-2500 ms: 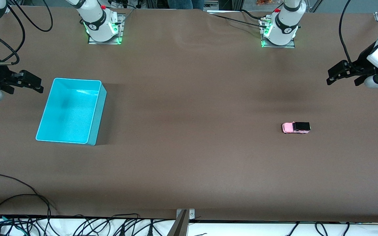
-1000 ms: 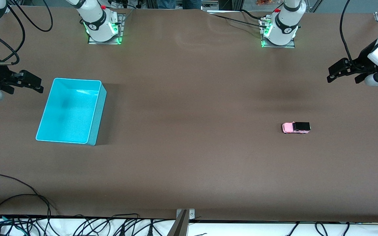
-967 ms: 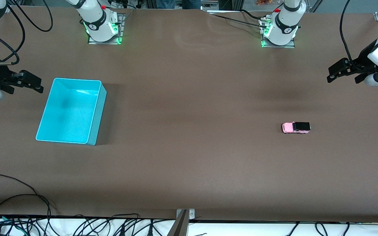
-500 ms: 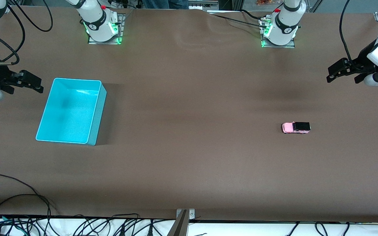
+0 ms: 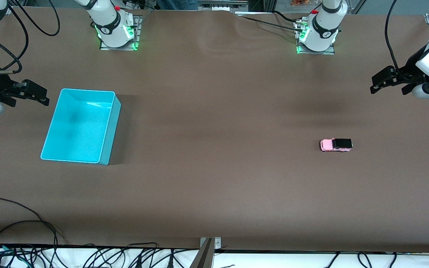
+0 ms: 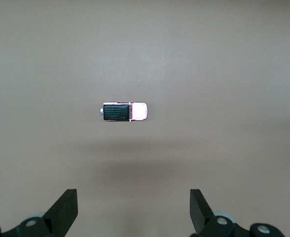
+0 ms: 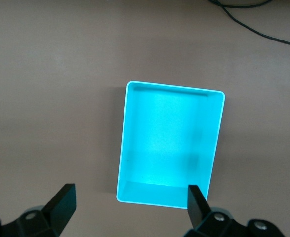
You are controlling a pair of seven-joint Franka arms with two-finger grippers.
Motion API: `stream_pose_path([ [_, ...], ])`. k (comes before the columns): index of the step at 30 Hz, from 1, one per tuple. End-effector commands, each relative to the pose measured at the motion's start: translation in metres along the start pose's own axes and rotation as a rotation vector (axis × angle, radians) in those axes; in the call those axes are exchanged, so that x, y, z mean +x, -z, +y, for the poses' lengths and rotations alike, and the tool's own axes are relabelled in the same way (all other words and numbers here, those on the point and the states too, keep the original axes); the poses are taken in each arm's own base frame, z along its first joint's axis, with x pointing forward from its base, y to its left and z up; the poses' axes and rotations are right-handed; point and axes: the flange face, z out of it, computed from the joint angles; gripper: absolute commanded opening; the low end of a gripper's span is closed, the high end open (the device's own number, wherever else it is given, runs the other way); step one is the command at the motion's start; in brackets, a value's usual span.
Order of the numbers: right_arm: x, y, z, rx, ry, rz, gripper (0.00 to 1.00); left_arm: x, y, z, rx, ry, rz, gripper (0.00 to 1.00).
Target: Wind and store pink jeep toy
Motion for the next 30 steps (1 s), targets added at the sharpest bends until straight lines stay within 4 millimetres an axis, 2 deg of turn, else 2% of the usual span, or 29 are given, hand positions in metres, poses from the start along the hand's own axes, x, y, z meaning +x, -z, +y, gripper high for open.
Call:
stream_pose_path([
  [1, -0.001, 0.008, -0.001, -0.001, 0.010, 0.000, 1.00, 0.001, 0.004, 0.001, 0.019, -0.015, -0.007, 1.00],
  [8, -0.001, 0.007, -0.001, -0.001, 0.010, -0.002, 1.00, 0.005, -0.003, -0.001, 0.008, 0.039, -0.021, 1.00],
  [30, -0.001, 0.007, -0.001, -0.001, 0.010, -0.002, 1.00, 0.006, 0.003, 0.007, 0.009, 0.025, -0.008, 1.00],
])
